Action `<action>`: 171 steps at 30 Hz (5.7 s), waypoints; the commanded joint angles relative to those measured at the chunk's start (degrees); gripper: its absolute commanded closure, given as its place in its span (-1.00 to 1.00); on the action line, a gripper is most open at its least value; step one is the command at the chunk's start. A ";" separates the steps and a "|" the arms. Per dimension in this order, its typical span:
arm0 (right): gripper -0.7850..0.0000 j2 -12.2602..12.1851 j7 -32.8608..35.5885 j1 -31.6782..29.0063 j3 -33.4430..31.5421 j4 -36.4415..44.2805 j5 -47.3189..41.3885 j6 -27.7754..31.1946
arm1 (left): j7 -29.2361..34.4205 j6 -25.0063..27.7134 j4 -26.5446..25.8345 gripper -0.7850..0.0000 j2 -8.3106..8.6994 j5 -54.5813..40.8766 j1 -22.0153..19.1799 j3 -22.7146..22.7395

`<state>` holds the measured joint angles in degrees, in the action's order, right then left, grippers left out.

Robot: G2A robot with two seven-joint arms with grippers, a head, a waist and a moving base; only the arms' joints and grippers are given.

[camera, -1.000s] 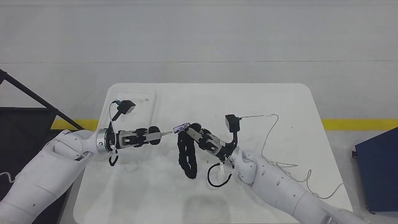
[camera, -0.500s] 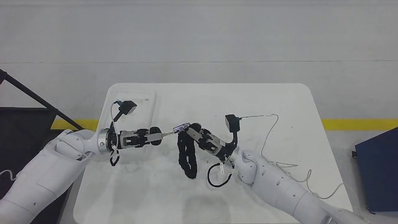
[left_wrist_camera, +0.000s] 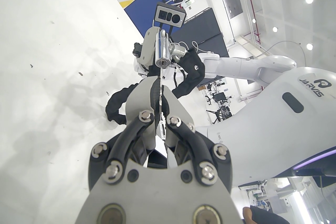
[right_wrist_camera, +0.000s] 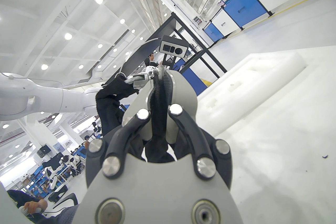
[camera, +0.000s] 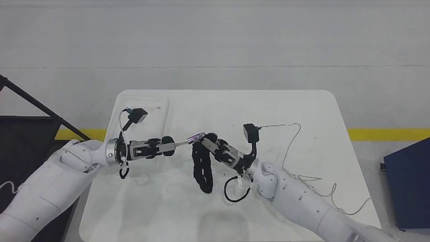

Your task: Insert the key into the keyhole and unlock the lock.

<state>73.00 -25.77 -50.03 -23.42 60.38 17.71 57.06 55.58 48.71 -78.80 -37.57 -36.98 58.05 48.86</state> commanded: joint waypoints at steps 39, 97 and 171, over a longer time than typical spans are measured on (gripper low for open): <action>1.00 0.00 0.00 0.00 0.00 0.00 0.00 0.00 | -6.35 6.35 -0.43 1.00 1.87 4.96 -2.79 -4.86; 1.00 0.00 0.00 0.00 0.00 0.00 0.00 0.00 | -6.65 6.63 -0.11 1.00 1.97 6.45 -4.62 -5.43; 1.00 0.00 0.00 0.00 0.00 0.00 0.00 0.00 | -4.26 4.25 -0.35 1.00 -0.23 6.82 -2.74 -1.59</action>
<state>73.00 -25.77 -50.03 -23.42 60.38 17.71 57.06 51.30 52.98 -79.23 -37.76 -30.23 55.30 47.15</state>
